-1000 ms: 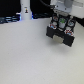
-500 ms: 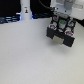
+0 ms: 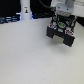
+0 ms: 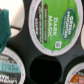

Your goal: Open the kcup holder, insert the kcup into the holder, and close the kcup holder

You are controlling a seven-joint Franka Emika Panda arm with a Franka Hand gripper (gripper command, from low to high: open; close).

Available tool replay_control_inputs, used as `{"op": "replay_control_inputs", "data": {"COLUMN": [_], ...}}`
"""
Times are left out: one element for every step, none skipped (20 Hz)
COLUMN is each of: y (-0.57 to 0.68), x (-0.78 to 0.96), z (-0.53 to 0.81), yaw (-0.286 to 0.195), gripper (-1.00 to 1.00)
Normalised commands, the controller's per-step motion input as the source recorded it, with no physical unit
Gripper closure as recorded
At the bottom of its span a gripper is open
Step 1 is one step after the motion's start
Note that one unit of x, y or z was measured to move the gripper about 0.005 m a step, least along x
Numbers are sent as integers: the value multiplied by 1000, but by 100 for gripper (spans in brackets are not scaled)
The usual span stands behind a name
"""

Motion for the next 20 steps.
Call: {"op": "replay_control_inputs", "data": {"y": [-354, -414, -476, -458, -490, -494, -507, -517, -522, -532, -523, -514, -505, -494, -466, -439, -419, -399, -368, -345], "x": [281, 315, 337, 484, 542, 588, 617, 653, 679, 686, 691, 713, 692, 703, 747, 782, 800, 823, 842, 844], "z": [625, 616, 495, 441, 385, 365, 337, 306, 275, 249, 240, 213, 196, 167, 169, 170, 166, 143, 110, 62], "yaw": [63, 59, 64, 40, 24, 13, 5, 0, -2, -2, 7, -2, -5, -2, -2, -2, -2, -2, -4, -5], "gripper": [-100, -100, -100, -100, -100, -100, -100, -100, -100, -100, -100, -100, -100, -100, -100, -100, -100, -100, -100, -100]}}
